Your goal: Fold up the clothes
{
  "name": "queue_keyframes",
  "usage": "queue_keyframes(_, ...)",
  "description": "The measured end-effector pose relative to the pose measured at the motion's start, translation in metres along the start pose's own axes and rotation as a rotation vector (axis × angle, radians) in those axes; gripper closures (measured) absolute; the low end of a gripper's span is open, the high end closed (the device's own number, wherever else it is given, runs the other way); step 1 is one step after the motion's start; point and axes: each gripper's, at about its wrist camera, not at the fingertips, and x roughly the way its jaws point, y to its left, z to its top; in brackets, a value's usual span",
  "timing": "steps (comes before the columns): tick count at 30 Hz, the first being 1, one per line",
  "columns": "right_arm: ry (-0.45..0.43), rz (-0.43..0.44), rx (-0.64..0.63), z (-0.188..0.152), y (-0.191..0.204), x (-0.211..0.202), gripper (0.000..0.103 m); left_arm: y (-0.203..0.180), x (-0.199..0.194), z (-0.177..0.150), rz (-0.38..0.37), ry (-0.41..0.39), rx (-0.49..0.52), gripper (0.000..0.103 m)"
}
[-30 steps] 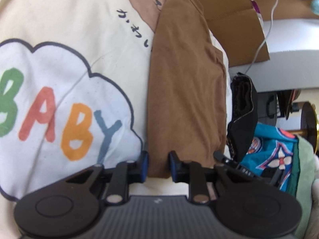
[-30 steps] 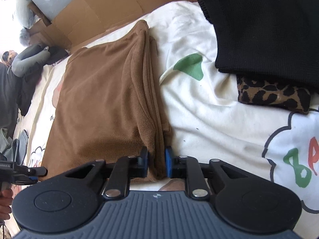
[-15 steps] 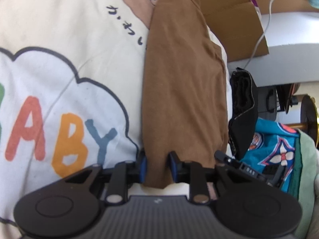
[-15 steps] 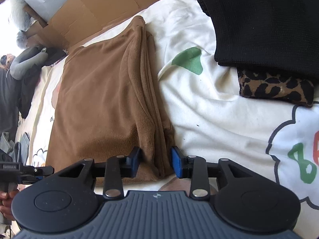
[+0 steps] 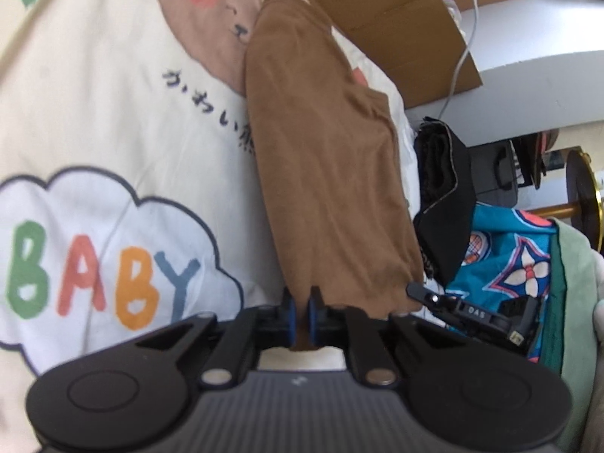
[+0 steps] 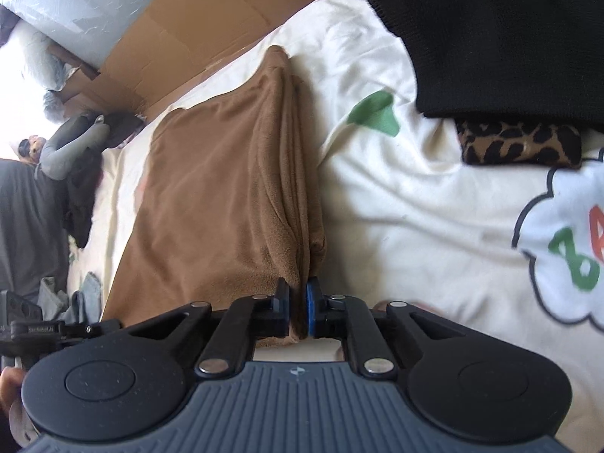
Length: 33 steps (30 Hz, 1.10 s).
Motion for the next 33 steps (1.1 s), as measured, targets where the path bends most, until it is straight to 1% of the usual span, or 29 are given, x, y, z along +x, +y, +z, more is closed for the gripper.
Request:
queue_keyframes(3,0.023,0.018,0.02,-0.005,0.004,-0.005,0.097,-0.002,-0.009,-0.005,0.001,0.003,-0.01,0.097)
queue_keyframes(7,0.071,0.038,0.037,-0.015,0.006,-0.013,0.097,-0.002,-0.017,-0.016,0.008,0.032,-0.003,0.097)
queue_keyframes(12,0.141,0.049,0.002,-0.031,0.016,-0.022,0.097,0.007,-0.028,-0.031,0.015,0.051,-0.026,0.097)
queue_keyframes(17,0.219,0.04,-0.03,-0.05,0.021,-0.025,0.097,0.019,-0.039,-0.053,0.031,0.074,-0.056,0.097)
queue_keyframes(19,0.236,0.031,-0.033,-0.056,0.022,-0.024,0.097,0.024,-0.041,-0.059,0.033,0.08,-0.075,0.096)
queue_keyframes(21,0.244,0.019,-0.036,-0.061,0.021,-0.024,0.097,0.026,-0.037,-0.064,0.044,0.094,-0.068,0.096)
queue_keyframes(22,0.245,0.013,-0.038,-0.062,0.021,-0.024,0.096,0.026,-0.037,-0.063,0.06,0.1,-0.044,0.094)
queue_keyframes(23,0.241,0.016,-0.036,-0.061,0.02,-0.025,0.094,0.026,-0.037,-0.063,0.077,0.107,-0.022,0.091)
queue_keyframes(24,0.233,0.005,-0.044,-0.059,0.02,-0.029,0.091,0.027,-0.039,-0.061,0.1,0.114,-0.006,0.091)
queue_keyframes(25,0.224,-0.006,-0.054,-0.057,0.02,-0.033,0.091,0.029,-0.044,-0.058,0.119,0.117,0.002,0.087)
queue_keyframes(26,0.21,-0.02,-0.068,-0.054,0.02,-0.037,0.085,0.031,-0.049,-0.055,0.134,0.11,0.005,0.084)
queue_keyframes(27,0.195,-0.027,-0.069,-0.05,0.019,-0.041,0.073,0.033,-0.056,-0.05,0.144,0.089,0.004,0.081)
queue_keyframes(28,0.177,-0.03,-0.061,-0.045,0.017,-0.046,0.066,0.035,-0.061,-0.045,0.148,0.068,0.0,0.071)
queue_keyframes(29,0.161,-0.035,-0.063,-0.041,0.016,-0.047,0.056,0.036,-0.064,-0.038,0.153,0.045,-0.006,0.065)
queue_keyframes(31,0.131,-0.045,-0.066,-0.033,0.015,-0.051,0.056,0.035,-0.066,-0.026,0.159,0.007,-0.008,0.064)
queue_keyframes(33,0.122,-0.061,-0.079,-0.026,0.016,-0.049,0.056,0.029,-0.062,-0.013,0.173,-0.017,0.025,0.064)
